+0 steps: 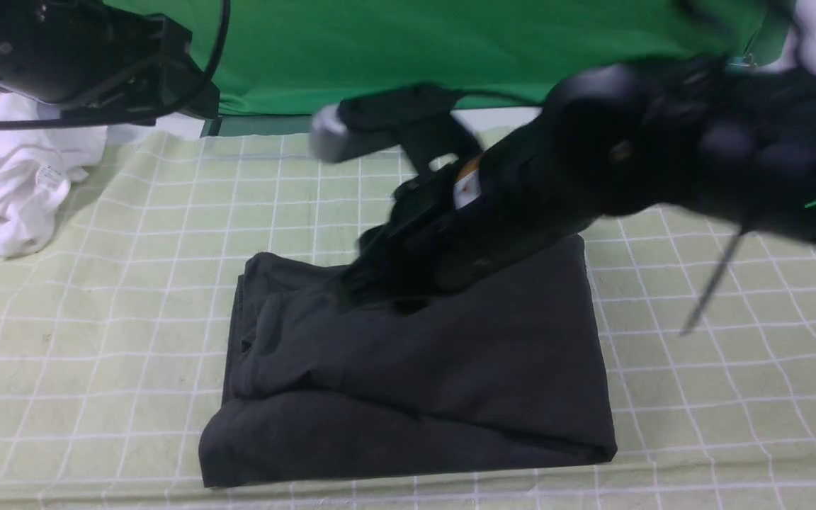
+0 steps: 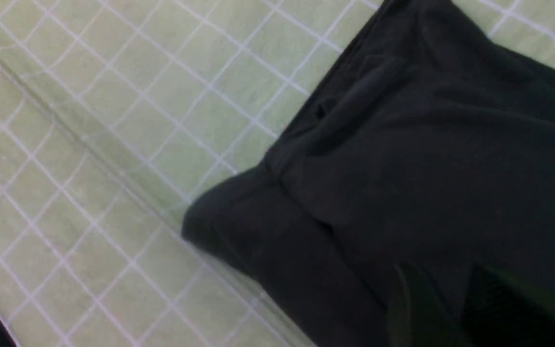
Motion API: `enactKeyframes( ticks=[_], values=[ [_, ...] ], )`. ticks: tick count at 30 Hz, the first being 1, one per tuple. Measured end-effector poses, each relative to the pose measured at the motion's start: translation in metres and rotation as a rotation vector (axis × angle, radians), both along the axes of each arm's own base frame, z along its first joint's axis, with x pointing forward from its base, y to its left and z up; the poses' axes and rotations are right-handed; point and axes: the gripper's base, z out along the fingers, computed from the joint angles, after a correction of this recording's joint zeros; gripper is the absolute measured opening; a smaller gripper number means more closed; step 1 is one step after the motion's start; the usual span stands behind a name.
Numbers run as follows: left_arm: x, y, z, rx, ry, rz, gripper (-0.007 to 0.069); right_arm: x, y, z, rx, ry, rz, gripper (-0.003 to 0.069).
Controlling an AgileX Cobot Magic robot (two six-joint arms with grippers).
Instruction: Fold a long-sleeved shirt over a green coffee tablecloth.
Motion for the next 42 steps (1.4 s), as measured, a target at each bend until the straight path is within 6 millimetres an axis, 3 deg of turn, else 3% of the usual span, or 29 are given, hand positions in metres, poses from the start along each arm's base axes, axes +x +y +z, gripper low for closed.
enactKeyframes(
  ticks=[3,5,6,11,15,20,25,28,29,31,36,42],
  values=[
    [-0.001,0.0,0.0,0.005,0.006,-0.011,0.0419,-0.008,-0.038,0.035,-0.055,-0.06,0.0,0.0015],
    [-0.001,0.0,-0.001,0.007,0.005,-0.014,0.0408,-0.01,-0.047,0.043,-0.071,-0.075,-0.005,0.0006],
    [-0.001,0.0,-0.001,0.011,0.005,-0.02,0.0387,-0.019,-0.072,0.062,-0.103,-0.111,-0.024,0.0001],
    [-0.004,-0.001,-0.002,0.026,0.028,-0.056,0.0342,-0.039,-0.114,0.093,-0.154,-0.171,-0.071,-0.0001],
    [-0.006,-0.001,-0.003,0.028,0.046,-0.068,0.0307,-0.076,-0.162,0.124,-0.197,-0.257,-0.172,-0.0001],
    [-0.006,-0.001,-0.003,0.028,0.049,-0.07,0.0275,-0.123,-0.208,0.138,-0.174,-0.384,-0.245,-0.0001],
    [-0.006,-0.001,-0.003,0.028,0.049,-0.07,0.0262,-0.175,-0.248,0.127,-0.04,-0.558,-0.276,-0.0001],
    [-0.006,-0.001,-0.003,0.028,0.049,-0.07,0.0262,-0.19,-0.258,0.1,0.052,-0.671,-0.273,-0.0001],
    [-0.006,-0.001,-0.003,0.028,0.049,-0.07,0.0262,-0.189,-0.257,0.093,0.063,-0.685,-0.269,-0.0001],
    [-0.006,-0.001,-0.003,0.028,0.049,-0.07,0.0262,-0.184,-0.249,0.058,0.137,-0.772,-0.245,0.0001],
    [-0.006,-0.001,-0.003,0.029,0.048,-0.072,0.0262,-0.171,-0.231,0.012,0.273,-0.906,-0.2,0.0008],
    [-0.006,-0.001,-0.003,0.033,0.048,-0.072,0.0262,-0.169,-0.227,0.0,0.34,-0.966,-0.186,0.0019]
  ],
)
